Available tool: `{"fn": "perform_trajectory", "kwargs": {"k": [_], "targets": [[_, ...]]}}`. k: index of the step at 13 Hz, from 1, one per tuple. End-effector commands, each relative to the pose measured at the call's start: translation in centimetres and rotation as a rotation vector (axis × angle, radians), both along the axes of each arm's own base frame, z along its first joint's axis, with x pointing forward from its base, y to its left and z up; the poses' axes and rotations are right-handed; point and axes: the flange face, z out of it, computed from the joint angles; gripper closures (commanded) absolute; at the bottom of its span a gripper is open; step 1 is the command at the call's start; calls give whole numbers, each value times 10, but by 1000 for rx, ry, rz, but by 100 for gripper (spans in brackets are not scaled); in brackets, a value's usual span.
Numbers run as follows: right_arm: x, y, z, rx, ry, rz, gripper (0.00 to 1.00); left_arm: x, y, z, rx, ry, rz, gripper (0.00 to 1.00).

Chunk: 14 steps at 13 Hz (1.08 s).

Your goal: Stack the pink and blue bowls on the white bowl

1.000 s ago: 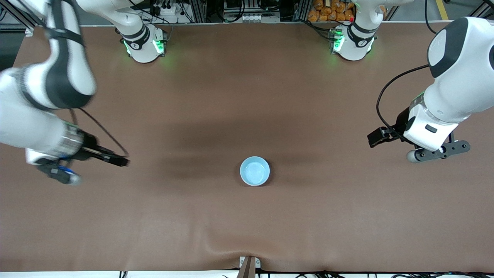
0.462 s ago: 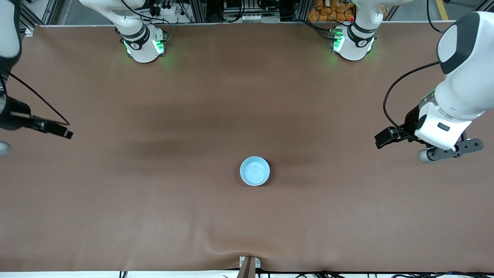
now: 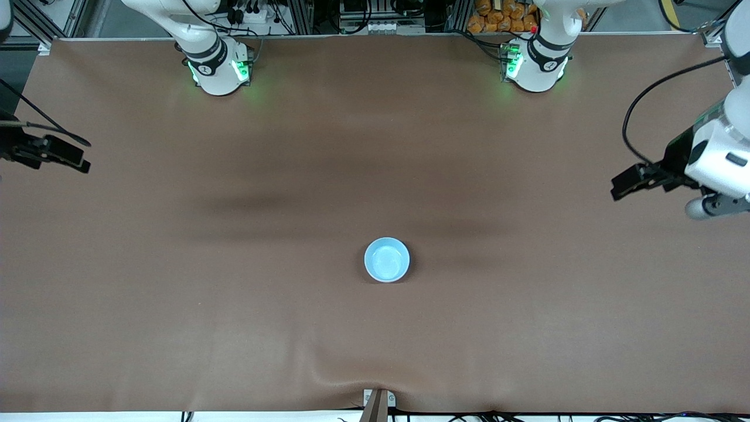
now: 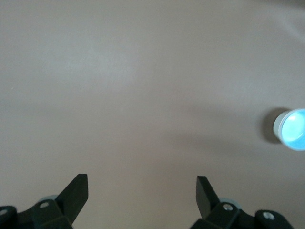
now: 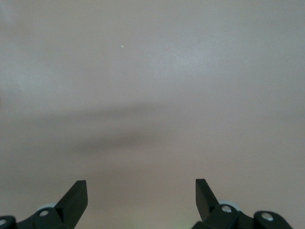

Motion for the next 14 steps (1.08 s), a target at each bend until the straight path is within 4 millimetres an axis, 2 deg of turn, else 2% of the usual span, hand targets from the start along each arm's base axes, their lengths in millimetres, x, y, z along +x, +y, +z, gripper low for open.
{"fn": "perform_trajectory", "kwargs": {"k": [1, 4, 6, 9, 14], "targets": [[-16, -2, 17, -24, 17, 32, 0, -19, 14, 7, 32, 13, 7, 0], [-17, 2, 22, -37, 12, 37, 0, -35, 27, 9, 45, 4, 27, 0], [-18, 3, 32, -25, 1, 27, 0, -47, 25, 4, 54, -43, 27, 0], [-18, 10, 38, 19, -13, 23, 0, -47, 23, 3, 54, -63, 14, 0], [-18, 11, 39, 28, -15, 19, 0, -45, 27, 21, 49, -81, -19, 0]]}}
